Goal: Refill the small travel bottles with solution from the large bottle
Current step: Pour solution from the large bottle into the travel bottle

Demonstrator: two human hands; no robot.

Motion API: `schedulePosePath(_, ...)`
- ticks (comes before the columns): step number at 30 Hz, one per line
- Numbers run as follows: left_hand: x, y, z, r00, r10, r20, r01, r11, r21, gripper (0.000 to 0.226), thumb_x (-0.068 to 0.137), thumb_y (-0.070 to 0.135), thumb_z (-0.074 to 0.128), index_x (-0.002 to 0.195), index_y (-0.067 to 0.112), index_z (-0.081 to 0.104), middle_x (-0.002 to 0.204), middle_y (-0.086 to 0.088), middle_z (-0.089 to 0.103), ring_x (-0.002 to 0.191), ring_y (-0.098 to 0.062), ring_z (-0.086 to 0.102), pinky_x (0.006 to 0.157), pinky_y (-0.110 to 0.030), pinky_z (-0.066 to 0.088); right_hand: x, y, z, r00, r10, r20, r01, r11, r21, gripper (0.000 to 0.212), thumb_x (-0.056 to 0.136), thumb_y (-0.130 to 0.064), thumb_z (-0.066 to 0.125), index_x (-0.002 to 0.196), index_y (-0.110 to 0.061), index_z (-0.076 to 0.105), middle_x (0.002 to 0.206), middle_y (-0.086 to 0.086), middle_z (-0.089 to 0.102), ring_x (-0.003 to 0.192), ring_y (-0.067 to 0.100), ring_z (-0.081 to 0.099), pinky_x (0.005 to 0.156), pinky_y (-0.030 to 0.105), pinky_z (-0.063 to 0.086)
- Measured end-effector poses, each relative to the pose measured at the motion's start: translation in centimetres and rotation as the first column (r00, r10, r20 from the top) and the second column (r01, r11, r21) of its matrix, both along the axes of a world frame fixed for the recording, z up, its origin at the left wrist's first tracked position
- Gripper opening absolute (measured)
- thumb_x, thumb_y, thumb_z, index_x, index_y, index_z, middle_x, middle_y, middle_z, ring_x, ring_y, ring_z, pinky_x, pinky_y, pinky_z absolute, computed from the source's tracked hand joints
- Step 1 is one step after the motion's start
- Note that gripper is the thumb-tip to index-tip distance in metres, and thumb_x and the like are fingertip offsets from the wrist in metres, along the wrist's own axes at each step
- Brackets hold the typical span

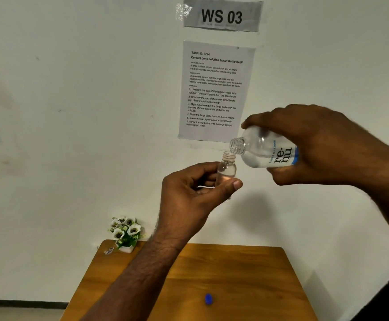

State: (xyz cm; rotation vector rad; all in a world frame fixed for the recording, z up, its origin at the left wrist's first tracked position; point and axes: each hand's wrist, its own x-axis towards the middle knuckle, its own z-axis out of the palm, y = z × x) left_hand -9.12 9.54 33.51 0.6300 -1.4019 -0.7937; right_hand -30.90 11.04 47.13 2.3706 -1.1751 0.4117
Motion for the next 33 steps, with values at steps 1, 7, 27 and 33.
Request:
schedulePosePath(1, 0.0, 0.0, 0.0, 1.000, -0.001, -0.001, 0.001, 1.000, -0.001, 0.031, 0.079, 0.018, 0.089, 0.109, 0.014, 0.081, 0.086, 0.005, 0.081, 0.076, -0.011, 0.078, 0.065, -0.022, 0.062, 0.0, 0.0, 0.0, 1.000, 0.000, 0.003, 0.000, 1.000, 0.001, 0.085, 0.058, -0.039, 0.076, 0.136, -0.043, 0.046, 0.105, -0.018, 0.062, 0.087, 0.018, 0.056, 0.073, 0.035, 0.049)
schedulePosePath(7, 0.0, -0.1, -0.2, 1.000, -0.009, -0.010, 0.009, 1.000, 0.001, 0.030, 0.079, 0.018, 0.088, 0.108, 0.013, 0.081, 0.085, 0.004, 0.081, 0.074, -0.010, 0.076, 0.065, -0.023, 0.061, 0.0, 0.0, -0.5, 0.999, 0.005, 0.041, -0.005, 1.000, -0.009, 0.086, 0.057, -0.037, 0.080, 0.136, -0.042, 0.048, 0.102, -0.022, 0.057, 0.087, 0.019, 0.057, 0.072, 0.035, 0.050)
schedulePosePath(27, 1.3, 0.1, -4.7, 0.999, 0.011, 0.040, -0.014, 0.998, 0.055, 0.032, 0.080, 0.022, 0.087, 0.111, 0.017, 0.080, 0.092, 0.003, 0.082, 0.081, -0.016, 0.079, 0.068, -0.027, 0.064, 1.5, -0.8, -13.1, 0.777, -0.034, 0.628, -0.185, 0.942, 0.280, 0.079, 0.061, -0.056, 0.080, 0.130, -0.053, 0.042, 0.117, -0.030, 0.058, 0.101, 0.000, 0.063, 0.077, 0.022, 0.059)
schedulePosePath(33, 3.6, 1.2, -9.5, 0.997, 0.028, 0.070, -0.039, 0.986, 0.164, 0.038, 0.079, 0.021, 0.086, 0.114, 0.011, 0.078, 0.099, 0.003, 0.082, 0.089, -0.015, 0.079, 0.077, -0.030, 0.065, 3.3, -0.8, -20.7, 0.575, -0.164, 0.802, -0.280, 0.881, 0.381, 0.078, 0.067, -0.045, 0.089, 0.132, -0.045, 0.044, 0.115, -0.044, 0.054, 0.105, -0.008, 0.059, 0.064, 0.013, 0.055)
